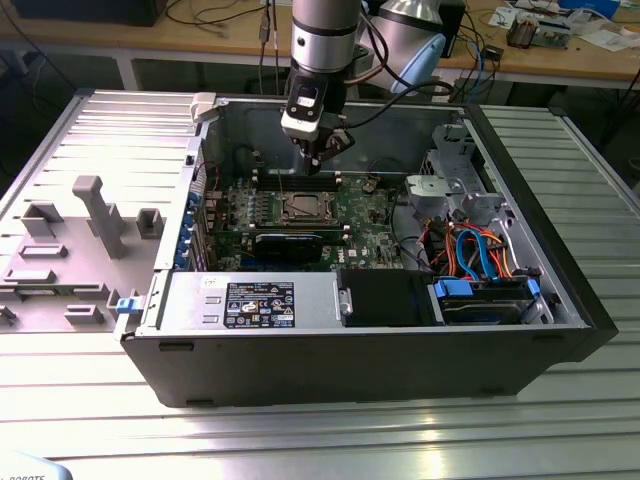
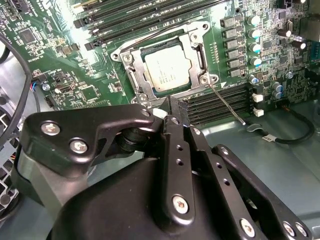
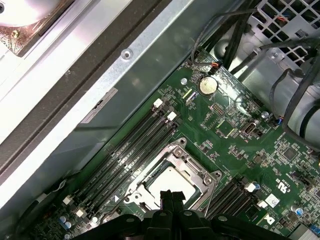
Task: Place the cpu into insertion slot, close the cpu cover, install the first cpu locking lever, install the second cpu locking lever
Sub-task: 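Install the first cpu locking lever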
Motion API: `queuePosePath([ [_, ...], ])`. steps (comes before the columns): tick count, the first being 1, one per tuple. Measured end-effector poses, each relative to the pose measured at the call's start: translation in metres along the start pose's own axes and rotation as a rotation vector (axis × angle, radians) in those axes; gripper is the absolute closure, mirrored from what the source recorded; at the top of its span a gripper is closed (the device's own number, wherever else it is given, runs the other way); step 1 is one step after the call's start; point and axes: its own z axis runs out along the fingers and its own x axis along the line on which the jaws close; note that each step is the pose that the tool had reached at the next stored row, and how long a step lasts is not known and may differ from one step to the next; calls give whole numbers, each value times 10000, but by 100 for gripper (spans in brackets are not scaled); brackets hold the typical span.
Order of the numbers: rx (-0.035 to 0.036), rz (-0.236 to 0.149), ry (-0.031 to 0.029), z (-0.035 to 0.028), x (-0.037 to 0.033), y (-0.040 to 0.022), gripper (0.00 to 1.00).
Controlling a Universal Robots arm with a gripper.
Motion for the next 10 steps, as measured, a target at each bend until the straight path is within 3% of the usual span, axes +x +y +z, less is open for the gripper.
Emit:
queuePosePath([
  [10,1,-32,0,0,0,0,89],
])
